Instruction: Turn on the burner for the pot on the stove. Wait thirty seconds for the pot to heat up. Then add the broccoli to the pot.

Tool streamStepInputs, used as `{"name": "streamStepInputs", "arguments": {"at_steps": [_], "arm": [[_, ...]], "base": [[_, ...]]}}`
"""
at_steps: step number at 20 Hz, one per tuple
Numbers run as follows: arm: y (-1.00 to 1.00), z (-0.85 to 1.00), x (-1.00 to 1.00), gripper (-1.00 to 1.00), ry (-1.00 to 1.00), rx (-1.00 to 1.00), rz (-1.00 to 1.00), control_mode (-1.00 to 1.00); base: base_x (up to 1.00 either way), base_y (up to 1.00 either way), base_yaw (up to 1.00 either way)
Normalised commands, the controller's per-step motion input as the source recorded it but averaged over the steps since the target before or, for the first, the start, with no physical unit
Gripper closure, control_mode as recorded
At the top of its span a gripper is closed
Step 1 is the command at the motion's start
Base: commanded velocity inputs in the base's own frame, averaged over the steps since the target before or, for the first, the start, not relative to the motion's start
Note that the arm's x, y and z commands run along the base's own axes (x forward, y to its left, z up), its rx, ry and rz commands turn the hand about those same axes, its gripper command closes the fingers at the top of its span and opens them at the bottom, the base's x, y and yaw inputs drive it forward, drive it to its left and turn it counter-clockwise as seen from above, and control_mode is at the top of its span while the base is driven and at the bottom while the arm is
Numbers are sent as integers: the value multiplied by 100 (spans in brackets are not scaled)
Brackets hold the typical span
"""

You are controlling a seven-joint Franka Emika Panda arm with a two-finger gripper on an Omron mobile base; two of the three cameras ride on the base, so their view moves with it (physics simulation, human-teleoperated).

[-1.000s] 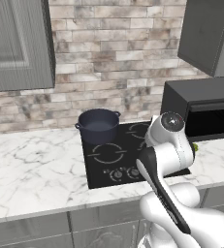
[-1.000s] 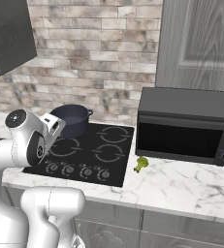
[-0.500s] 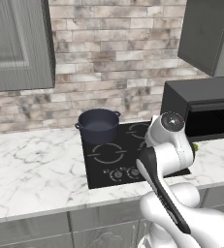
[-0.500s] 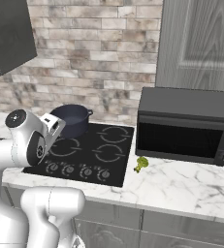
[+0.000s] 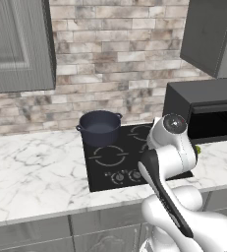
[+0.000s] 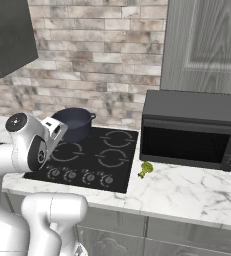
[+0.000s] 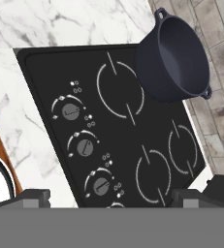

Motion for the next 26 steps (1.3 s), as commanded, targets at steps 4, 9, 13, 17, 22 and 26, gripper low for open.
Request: {"name": "streamStepInputs", "arguments": {"at_steps": [4,9,13,17,22,26], "arm": [[0,0,0,-100,0,0,0,-100],[0,0,0,-100,0,0,0,-100],[0,0,0,-100,0,0,0,-100],[0,0,0,-100,0,0,0,-100],[0,0,0,-100,0,0,0,-100],[0,0,0,-100,0,0,0,-100]], "base": [[0,0,0],[0,0,0],[0,0,0],[0,0,0],[0,0,0],[0,0,0]]}}
